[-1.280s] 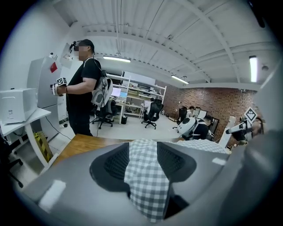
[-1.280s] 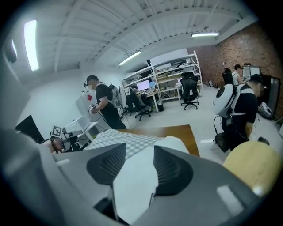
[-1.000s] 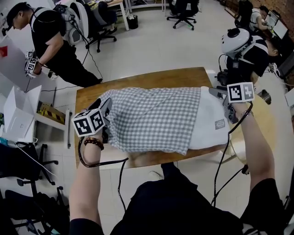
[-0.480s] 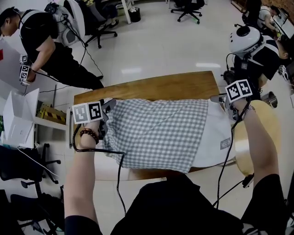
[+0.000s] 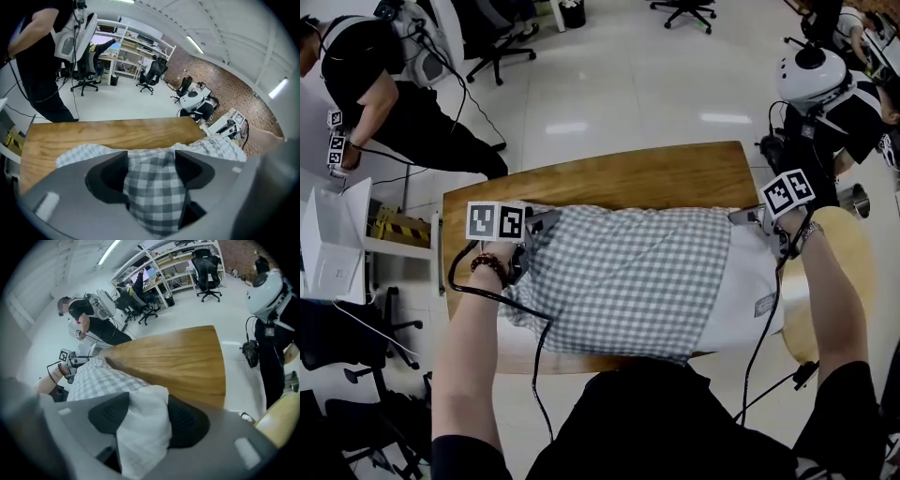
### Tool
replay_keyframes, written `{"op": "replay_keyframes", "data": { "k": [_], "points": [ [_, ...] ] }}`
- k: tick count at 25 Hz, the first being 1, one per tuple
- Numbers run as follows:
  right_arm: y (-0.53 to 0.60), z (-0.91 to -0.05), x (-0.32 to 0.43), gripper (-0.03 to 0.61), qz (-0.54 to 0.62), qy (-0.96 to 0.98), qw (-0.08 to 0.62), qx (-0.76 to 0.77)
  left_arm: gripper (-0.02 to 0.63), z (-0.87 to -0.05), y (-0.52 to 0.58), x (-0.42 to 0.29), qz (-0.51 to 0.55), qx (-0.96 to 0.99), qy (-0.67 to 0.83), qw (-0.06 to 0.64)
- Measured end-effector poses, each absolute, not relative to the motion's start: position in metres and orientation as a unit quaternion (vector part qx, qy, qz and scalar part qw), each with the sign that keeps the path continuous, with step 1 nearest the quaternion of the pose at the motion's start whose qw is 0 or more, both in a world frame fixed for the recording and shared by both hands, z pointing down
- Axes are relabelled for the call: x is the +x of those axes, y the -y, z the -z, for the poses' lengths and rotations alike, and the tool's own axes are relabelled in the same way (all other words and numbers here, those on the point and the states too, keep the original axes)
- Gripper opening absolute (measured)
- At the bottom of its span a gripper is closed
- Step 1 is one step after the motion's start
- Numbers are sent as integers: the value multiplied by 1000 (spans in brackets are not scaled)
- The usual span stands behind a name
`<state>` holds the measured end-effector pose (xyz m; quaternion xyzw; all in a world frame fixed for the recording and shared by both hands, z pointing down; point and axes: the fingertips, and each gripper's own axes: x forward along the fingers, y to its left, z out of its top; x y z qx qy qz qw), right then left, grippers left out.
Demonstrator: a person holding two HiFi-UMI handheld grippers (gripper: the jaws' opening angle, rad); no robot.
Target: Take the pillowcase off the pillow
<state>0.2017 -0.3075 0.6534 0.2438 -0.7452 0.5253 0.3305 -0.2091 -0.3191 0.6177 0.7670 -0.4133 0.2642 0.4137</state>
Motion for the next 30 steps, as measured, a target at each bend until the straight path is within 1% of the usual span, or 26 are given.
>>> {"op": "replay_keyframes", "data": {
  "k": [2,4,5,6,7,8,13,20,24,30],
  "points": [
    [304,-656,199,210,-528,748,327,235,283,-628,317,-205,-287,771,403,402],
    [301,-655,198,115,-521,753,327,233,158,-629,316,-204,-302,775,401,383],
    [301,-653,199,83,-517,756,328,233,113,-628,316,-204,-307,778,401,374],
    [300,-651,199,54,-512,759,328,234,76,-626,316,-203,-311,780,401,366],
    [301,-648,200,43,-507,762,327,235,44,-624,317,-202,-312,782,403,359],
    [302,-645,201,35,-502,765,326,237,31,-621,318,-202,-311,784,405,353],
    [307,-640,211,26,-462,785,314,269,20,-614,316,-214,-281,782,442,337],
    [324,-583,220,25,-407,803,295,322,15,-571,310,-253,-213,760,506,348],
    [330,-563,239,23,-373,803,298,357,9,-557,303,-291,-186,731,555,351],
    [328,-552,258,23,-371,794,290,385,9,-552,282,-341,-164,702,590,364]
  ]
}}
